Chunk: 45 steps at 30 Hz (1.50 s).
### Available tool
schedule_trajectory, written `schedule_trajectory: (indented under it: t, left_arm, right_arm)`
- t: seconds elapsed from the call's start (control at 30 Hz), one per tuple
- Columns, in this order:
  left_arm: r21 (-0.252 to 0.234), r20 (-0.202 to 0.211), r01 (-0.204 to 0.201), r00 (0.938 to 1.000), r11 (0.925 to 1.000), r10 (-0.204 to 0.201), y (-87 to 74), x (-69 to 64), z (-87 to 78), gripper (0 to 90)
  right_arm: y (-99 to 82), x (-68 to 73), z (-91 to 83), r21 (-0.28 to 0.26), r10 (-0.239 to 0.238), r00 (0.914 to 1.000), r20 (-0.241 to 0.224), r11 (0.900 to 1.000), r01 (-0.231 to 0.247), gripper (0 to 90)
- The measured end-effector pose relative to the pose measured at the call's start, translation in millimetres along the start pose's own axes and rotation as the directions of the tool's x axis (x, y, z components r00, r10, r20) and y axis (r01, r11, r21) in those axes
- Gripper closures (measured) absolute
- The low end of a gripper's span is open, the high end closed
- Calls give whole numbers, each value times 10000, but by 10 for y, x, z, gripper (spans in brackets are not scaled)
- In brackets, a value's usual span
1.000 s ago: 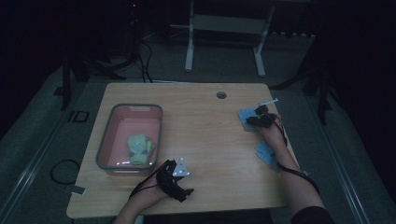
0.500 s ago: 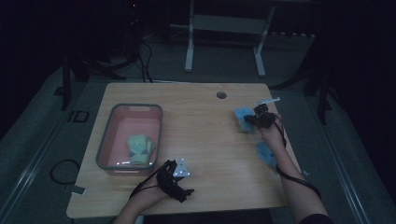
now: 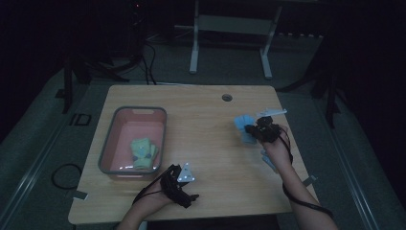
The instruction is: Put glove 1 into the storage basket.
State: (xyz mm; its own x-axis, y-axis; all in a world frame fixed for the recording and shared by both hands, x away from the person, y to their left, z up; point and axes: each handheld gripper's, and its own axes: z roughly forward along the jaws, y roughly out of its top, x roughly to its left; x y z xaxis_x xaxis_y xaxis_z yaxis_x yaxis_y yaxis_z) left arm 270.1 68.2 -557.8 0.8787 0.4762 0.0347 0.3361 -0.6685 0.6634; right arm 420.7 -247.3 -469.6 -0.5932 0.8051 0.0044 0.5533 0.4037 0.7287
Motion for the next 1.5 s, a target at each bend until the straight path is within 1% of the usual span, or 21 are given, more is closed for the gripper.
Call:
schedule_trajectory:
  t: [0.17, 0.2, 0.27, 0.37, 0.47, 0.57, 0.67, 0.73, 0.8, 0.87, 0.93, 0.97, 1.03, 1.07, 1.1, 1.13, 1.17, 1.23, 1.33, 1.4, 1.5]
  left_arm:
    - [33, -36, -93, 9999, 10000, 93, 2, 0, -2, 88]
    - [-16, -52, -76, 10000, 10000, 76, 2, -2, -3, 88]
    - [-16, -69, -97, 9999, 10000, 96, 3, -5, -3, 88]
    - [-11, -113, -98, 9999, 10000, 98, -1, -12, -4, 88]
    - [-100, -128, -69, 9999, 9999, 67, -1, -15, -15, 87]
    - [-173, -161, -124, 9998, 9998, 121, -7, -15, -14, 88]
    - [-169, -192, -153, 9997, 9997, 150, -5, -20, -12, 88]
    - [-158, -202, -168, 9997, 9997, 165, -2, -22, -13, 87]
    - [-151, -198, -184, 9996, 9997, 181, -3, -23, -13, 87]
    - [-137, -221, -177, 9996, 9997, 174, -4, -23, -13, 87]
    - [-184, -212, -151, 9997, 9997, 147, -3, -21, -19, 87]
    - [-200, -220, -153, 9996, 9997, 149, -4, -21, -21, 88]
    - [-244, -194, -138, 9997, 9996, 133, -8, -20, -19, 87]
    - [-255, -182, -136, 9997, 9996, 132, -10, -19, -16, 88]
    - [-260, -160, -143, 9998, 9996, 139, -13, -20, -9, 88]
    - [-244, -147, -171, 9998, 9996, 167, -15, -22, -4, 88]
    - [-224, -135, -187, 9997, 9996, 184, -15, -24, 0, 88]
    - [-202, -129, -241, 9996, 9995, 238, -12, -32, 5, 88]
    - [-260, -130, -218, 9997, 9994, 214, -11, -30, 0, 87]
    - [-282, -105, -201, 9997, 9994, 198, -15, -26, -3, 88]
    - [-246, -72, -242, 9997, 9994, 241, -20, -28, -5, 88]
  right_arm:
    - [-105, 215, -75, -103, 4, 9999, -135, 9999, -5, 875]
    - [-128, 257, -84, -102, 24, 9997, -242, 9999, -27, 875]
    - [-171, 375, -101, -103, -123, 9994, -325, 9999, 120, 874]
    - [-221, 497, -103, -118, -157, 9989, -445, 9998, 151, 874]
    - [-299, 648, -71, -13, -114, 9981, -599, 9999, 113, 874]
    - [-365, 751, -25, 134, -84, 9983, -578, 9999, 92, 874]
    - [-446, 825, 60, 348, 164, 9977, -653, 9993, -141, 874]
    - [-499, 863, 132, 569, 297, 9980, -563, 9980, -265, 873]
    - [-538, 894, 178, 660, 329, 9985, -430, 9974, -300, 872]
    - [-571, 913, 241, 775, 310, 9984, -474, 9966, -272, 863]
    - [-597, 917, 284, 873, 371, 9986, -372, 9956, -338, 853]
    - [-616, 913, 315, 926, 358, 9984, -429, 9952, -317, 843]
    - [-644, 914, 353, 1028, 326, 9988, -366, 9943, -287, 813]
    - [-655, 908, 363, 1009, 438, 9981, -435, 9941, -392, 799]
    - [-661, 905, 370, 1009, 488, 9978, -451, 9939, -440, 777]
    - [-669, 907, 377, 961, 520, 9975, -477, 9942, -472, 725]
    - [-677, 909, 387, 922, 536, 9970, -559, 9946, -483, 710]
    - [-695, 915, 408, 938, 529, 9970, -572, 9945, -474, 705]
    - [-693, 914, 400, 894, 541, 9969, -578, 9948, -488, 689]
    - [-669, 918, 367, 831, 416, 9973, -599, 9959, -365, 689]
    - [-616, 902, 281, 589, 154, 9962, -854, 9982, -104, 681]
